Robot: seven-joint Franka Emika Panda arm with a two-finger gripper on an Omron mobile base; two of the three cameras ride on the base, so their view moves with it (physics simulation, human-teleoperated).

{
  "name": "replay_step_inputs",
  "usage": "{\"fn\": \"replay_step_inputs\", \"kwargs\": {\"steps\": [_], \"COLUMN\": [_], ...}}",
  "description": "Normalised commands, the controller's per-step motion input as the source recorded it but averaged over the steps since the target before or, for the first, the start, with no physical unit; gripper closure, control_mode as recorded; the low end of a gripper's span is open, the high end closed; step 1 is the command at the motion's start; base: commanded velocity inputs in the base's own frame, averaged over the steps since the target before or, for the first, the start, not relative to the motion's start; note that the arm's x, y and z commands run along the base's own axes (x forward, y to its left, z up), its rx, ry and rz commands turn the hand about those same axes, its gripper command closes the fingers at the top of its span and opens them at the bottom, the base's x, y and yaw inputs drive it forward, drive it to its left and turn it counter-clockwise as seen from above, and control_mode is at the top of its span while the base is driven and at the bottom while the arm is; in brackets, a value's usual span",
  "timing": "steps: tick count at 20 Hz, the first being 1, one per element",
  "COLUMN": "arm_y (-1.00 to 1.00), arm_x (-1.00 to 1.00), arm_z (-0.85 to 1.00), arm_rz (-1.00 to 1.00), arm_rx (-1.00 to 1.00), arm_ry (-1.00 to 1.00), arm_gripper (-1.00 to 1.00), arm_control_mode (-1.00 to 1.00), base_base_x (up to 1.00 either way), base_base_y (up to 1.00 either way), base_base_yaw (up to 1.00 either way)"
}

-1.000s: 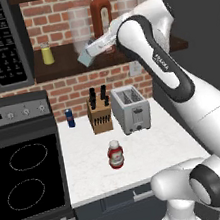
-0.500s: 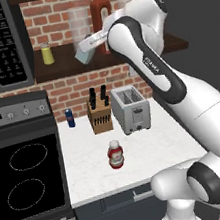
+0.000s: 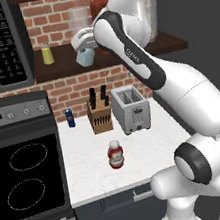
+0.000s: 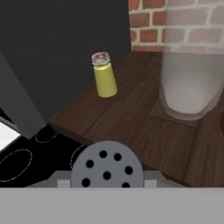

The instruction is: Put the shaker and condiment bottle from the counter next to their counterparts in the cabinet.

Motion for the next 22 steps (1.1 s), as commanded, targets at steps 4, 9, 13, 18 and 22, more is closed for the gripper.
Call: {"fn": "replay_step_inputs", "kwargs": {"steps": [4, 9, 13, 18, 22], "arm_y": [0.0, 0.0, 0.0, 0.02, 0.07], "arm_x": [0.0, 0.0, 0.0, 0.05, 0.18], "arm_z": [0.0, 0.0, -0.01, -0.04, 0.0], "arm_rz": [0.0, 0.0, 0.0, -0.01, -0.05], "arm_rx": [0.0, 0.0, 0.0, 0.0, -0.01], "arm_ry": [0.0, 0.0, 0.0, 0.0, 0.0], "arm_gripper": [1.0, 1.0, 1.0, 1.0, 1.0], "arm_control_mode": [-1.0, -1.0, -1.0, -1.0, -1.0], "base_base_x": [0.0, 0.0, 0.0, 0.0, 0.0], "base_base_y": [0.0, 0.0, 0.0, 0.0, 0.0], "base_base_yaw": [0.0, 0.0, 0.0, 0.0, 0.0]}}
